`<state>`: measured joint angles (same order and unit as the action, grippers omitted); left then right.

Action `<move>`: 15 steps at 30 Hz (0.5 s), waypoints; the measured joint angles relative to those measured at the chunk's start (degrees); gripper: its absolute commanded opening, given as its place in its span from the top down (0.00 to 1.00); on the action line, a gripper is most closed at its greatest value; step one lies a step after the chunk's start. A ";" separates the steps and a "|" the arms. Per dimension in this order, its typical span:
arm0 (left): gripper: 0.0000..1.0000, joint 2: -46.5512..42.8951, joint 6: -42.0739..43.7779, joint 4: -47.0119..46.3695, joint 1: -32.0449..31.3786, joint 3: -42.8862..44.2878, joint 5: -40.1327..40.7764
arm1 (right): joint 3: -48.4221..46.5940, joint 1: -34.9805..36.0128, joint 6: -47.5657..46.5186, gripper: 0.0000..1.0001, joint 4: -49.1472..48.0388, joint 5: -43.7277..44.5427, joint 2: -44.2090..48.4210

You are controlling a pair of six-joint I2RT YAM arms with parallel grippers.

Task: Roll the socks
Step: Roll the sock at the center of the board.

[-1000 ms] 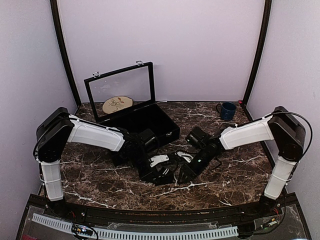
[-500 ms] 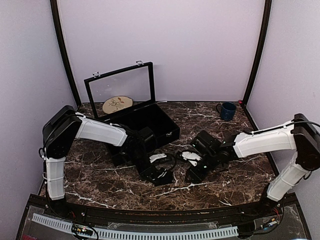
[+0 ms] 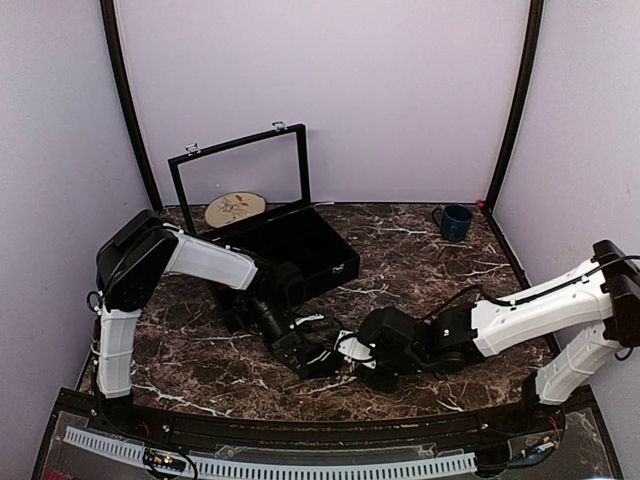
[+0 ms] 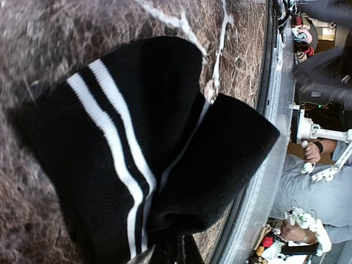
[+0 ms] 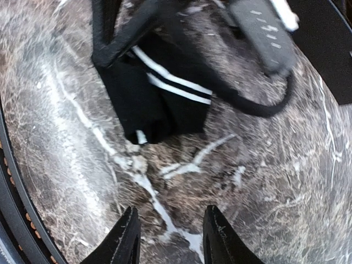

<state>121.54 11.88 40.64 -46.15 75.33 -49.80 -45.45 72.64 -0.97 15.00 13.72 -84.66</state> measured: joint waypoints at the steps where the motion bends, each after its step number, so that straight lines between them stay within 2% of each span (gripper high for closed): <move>1: 1.00 0.22 0.09 0.44 0.09 0.17 -0.35 | -0.39 1.29 -0.70 0.62 -0.26 1.01 -1.14; 8: 1.00 1.38 1.18 2.99 0.31 1.57 -1.14 | -3.78 8.79 -5.20 0.60 -2.47 7.21 -7.93; 15: 1.00 1.84 2.84 5.60 0.37 1.97 -1.31 | -8.17 10.38 -9.68 0.52 -4.37 10.86 -13.75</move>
<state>123.37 14.72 46.24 -45.78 77.30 -51.11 -53.63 83.02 -10.66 10.63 24.58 -98.41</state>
